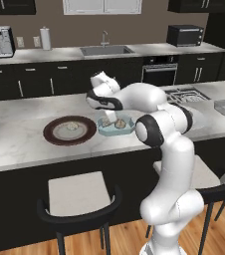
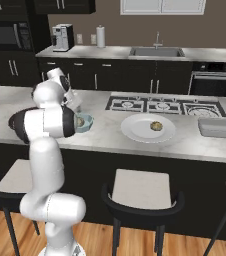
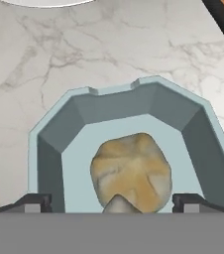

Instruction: Place two dumplings into each of the tupperware containers and then place the containers in the fridge.

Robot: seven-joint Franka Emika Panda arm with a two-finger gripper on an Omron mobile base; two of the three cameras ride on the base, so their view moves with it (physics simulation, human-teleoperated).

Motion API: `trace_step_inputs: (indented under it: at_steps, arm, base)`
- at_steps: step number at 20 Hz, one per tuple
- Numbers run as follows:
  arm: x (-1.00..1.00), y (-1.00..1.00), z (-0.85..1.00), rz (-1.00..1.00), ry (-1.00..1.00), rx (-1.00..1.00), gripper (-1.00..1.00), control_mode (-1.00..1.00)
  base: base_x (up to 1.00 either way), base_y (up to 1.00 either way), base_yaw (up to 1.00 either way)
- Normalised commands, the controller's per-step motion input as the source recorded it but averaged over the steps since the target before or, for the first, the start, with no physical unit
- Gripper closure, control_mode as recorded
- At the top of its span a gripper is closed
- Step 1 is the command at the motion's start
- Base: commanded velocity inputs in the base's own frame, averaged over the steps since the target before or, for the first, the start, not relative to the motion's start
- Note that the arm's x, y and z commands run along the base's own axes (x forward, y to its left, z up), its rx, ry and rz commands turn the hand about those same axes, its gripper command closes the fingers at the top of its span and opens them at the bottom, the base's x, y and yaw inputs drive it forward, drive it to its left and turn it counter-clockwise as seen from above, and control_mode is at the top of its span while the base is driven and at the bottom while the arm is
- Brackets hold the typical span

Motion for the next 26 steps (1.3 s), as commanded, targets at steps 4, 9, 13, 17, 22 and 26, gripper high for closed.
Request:
trace_step_inputs:
  at_steps: [4, 9, 13, 17, 22, 26]
  arm:
    - [-0.12, -0.06, 0.15, -0.10, -0.08, 0.00, -1.00, -1.00]
    - [-0.42, -0.15, 0.41, -0.06, -0.16, 0.08, -1.00, -1.00]
    - [-0.66, -0.12, 0.48, -0.04, -0.18, 0.12, -1.00, -1.00]
    - [-0.89, -0.11, 0.35, -0.08, -0.16, 0.11, -1.00, -1.00]
    - [-0.89, 0.00, 0.13, -0.13, -0.08, 0.07, -1.00, -1.00]
    - [-0.60, 0.12, -0.03, 0.00, -0.02, 0.00, -1.00, -1.00]
  base:
    - [0.00, 0.00, 0.00]
    - [0.00, 0.00, 0.00]
    - [0.00, 0.00, 0.00]
    - [0.00, 0.00, 0.00]
    - [0.00, 0.00, 0.00]
    - [0.00, 0.00, 0.00]
